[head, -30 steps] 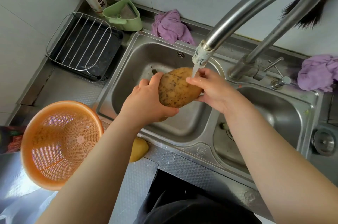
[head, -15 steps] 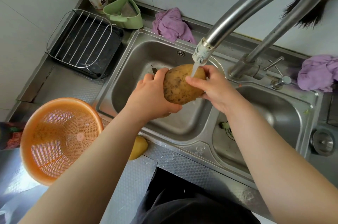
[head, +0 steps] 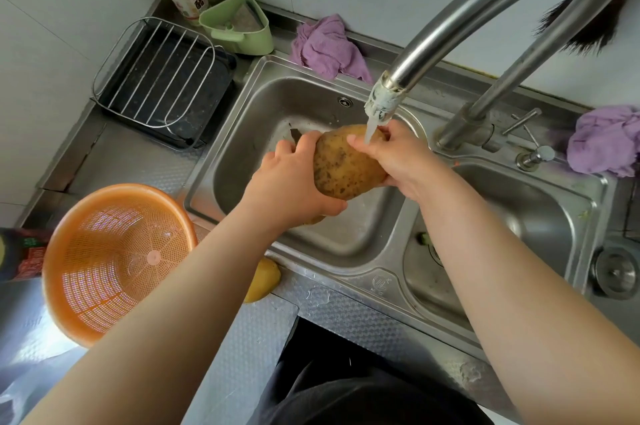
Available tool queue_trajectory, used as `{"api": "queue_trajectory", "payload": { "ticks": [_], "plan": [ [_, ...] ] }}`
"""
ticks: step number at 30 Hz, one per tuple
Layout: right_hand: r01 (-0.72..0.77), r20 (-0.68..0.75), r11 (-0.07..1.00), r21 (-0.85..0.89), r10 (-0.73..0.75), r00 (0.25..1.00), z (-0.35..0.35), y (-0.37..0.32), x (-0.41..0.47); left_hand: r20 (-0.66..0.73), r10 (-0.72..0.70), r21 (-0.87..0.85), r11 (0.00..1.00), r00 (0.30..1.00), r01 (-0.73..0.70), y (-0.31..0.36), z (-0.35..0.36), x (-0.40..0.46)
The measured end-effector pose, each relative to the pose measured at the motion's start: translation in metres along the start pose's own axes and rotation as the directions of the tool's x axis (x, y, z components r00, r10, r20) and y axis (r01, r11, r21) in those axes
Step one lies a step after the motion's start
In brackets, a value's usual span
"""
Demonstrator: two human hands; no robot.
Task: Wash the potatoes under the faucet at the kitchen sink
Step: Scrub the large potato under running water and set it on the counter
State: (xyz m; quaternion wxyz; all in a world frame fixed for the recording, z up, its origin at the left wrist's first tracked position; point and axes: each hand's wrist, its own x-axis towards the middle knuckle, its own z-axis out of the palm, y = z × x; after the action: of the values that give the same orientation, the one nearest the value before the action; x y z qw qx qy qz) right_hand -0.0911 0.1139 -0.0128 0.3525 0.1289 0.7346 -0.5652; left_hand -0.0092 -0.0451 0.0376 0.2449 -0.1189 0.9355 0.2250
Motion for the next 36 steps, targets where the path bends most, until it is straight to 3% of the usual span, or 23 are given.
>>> {"api": "queue_trajectory", "payload": {
  "ticks": [3,6,8,11,13,14,16,18,19,21,22,27,30,34,36],
  "plan": [
    [-0.126,-0.064,0.992,-0.007,0.126,0.99,0.007,-0.004,0.006,-0.08,0.046,0.144,0.989,0.996,-0.034,0.009,0.006,-0.002],
    [-0.274,0.082,0.928,0.251,0.261,0.962,0.006,0.005,0.003,-0.156,0.171,0.373,0.922,0.973,-0.102,0.014,0.002,0.001],
    [-0.306,0.123,0.877,0.37,0.281,0.952,0.007,0.014,0.001,-0.185,0.237,0.399,0.905,0.954,-0.148,0.014,-0.006,0.004],
    [-0.286,0.107,0.837,0.467,0.268,0.958,0.013,0.018,0.001,-0.243,0.167,0.047,0.986,0.956,-0.16,0.007,-0.016,0.005],
    [-0.224,0.07,0.856,0.466,0.217,0.974,0.015,0.014,-0.001,-0.263,0.034,-0.265,0.958,0.964,-0.106,-0.002,-0.013,0.005],
    [-0.164,0.029,0.888,0.43,0.168,0.985,0.015,0.012,-0.001,-0.243,-0.052,-0.432,0.9,0.969,-0.06,-0.007,-0.008,0.006],
    [-0.036,-0.056,0.939,0.341,0.058,0.997,0.012,0.011,-0.001,-0.099,-0.241,-0.746,0.66,0.966,0.088,-0.013,0.0,0.006],
    [0.014,0.006,0.942,0.334,-0.017,1.0,0.005,0.012,-0.001,0.055,-0.335,-0.866,0.453,0.941,0.211,-0.018,0.002,0.008],
    [0.003,0.097,0.933,0.361,-0.041,0.994,0.002,0.014,-0.002,0.081,-0.344,-0.875,0.425,0.936,0.232,-0.022,0.0,0.009],
    [-0.026,0.222,0.924,0.381,-0.064,0.973,-0.002,0.019,-0.006,0.074,-0.34,-0.871,0.436,0.937,0.227,-0.028,-0.003,0.012],
    [-0.022,0.216,0.93,0.366,-0.062,0.974,-0.002,0.021,-0.007,0.054,-0.338,-0.865,0.454,0.94,0.213,-0.03,-0.005,0.013],
    [-0.103,0.005,0.947,0.303,0.106,0.994,0.016,0.009,-0.006,-0.125,-0.294,-0.774,0.627,0.948,0.092,-0.025,0.001,0.007],
    [-0.103,-0.055,0.958,0.266,0.122,0.991,0.015,0.003,-0.006,-0.193,-0.261,-0.731,0.681,0.946,0.038,-0.023,0.005,0.003],
    [-0.074,0.21,0.907,0.415,-0.016,0.977,0.004,0.017,-0.01,-0.167,-0.287,-0.782,0.622,0.943,0.051,-0.033,-0.002,0.005],
    [-0.056,0.208,0.911,0.409,-0.034,0.977,0.002,0.019,-0.012,-0.17,-0.272,-0.781,0.623,0.947,0.039,-0.035,-0.003,0.004]
  ]
}}
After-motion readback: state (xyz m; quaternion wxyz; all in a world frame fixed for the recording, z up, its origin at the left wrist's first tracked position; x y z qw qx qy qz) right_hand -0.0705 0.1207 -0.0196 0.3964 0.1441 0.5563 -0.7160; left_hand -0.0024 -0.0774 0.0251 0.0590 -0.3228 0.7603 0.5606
